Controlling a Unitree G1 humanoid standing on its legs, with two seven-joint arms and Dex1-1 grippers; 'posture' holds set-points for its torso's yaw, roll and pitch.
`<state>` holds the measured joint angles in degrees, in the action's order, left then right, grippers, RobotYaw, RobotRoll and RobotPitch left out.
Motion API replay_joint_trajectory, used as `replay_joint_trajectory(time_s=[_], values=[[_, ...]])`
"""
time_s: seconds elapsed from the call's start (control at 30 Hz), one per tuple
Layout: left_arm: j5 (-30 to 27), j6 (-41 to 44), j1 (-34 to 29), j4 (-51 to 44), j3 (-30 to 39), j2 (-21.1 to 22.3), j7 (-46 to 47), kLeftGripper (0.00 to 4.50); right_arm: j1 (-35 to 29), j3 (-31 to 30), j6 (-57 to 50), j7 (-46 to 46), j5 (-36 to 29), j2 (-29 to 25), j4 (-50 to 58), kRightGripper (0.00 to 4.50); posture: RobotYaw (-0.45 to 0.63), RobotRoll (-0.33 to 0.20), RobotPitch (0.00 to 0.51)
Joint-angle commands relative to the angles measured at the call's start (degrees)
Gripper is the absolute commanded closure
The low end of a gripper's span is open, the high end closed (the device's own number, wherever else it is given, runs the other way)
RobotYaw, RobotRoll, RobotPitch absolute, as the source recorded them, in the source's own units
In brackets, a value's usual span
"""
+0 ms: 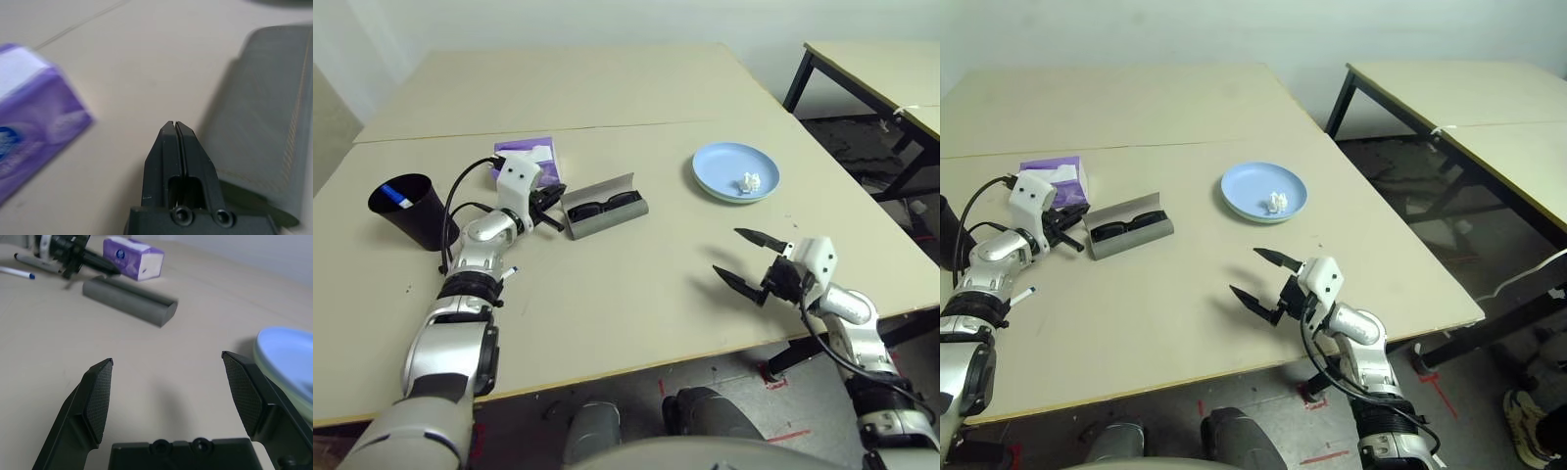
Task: Organize and tidy the items on the table.
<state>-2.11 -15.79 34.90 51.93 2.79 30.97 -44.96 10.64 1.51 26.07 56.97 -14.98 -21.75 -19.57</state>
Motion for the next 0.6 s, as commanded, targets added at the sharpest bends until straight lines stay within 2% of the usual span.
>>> replay_joint_trajectory(time_s=[0.03, 0.2, 0.37, 0.6], values=[[0.42, 1.55, -4.48, -6.07, -3.17, 1.39, -6.41, 4.46, 0.96, 0.30, -0.37, -0.45, -0.62, -0.69, -0.58, 0.00, -0.09, 0.000, 0.044], [0.07, 4.09, -7.88, -13.22, -3.97, 3.58, -9.43, 4.46, 1.71, -0.15, -0.11, -0.24, -0.72, -0.43, -1.64, 0.00, -0.08, 0.000, 0.039], [-1.35, 6.36, -7.05, -13.79, -1.13, 5.50, -8.20, 4.46, 1.06, -1.06, 0.40, 1.60, -1.03, -0.54, -1.80, 0.00, -0.08, 0.000, 0.036], [-8.21, 14.96, -8.00, -22.90, 4.72, 11.64, -10.79, 4.46, 1.12, -2.55, 1.75, 7.46, -1.51, -1.70, -3.23, 0.00, -0.05, 0.000, 0.044]])
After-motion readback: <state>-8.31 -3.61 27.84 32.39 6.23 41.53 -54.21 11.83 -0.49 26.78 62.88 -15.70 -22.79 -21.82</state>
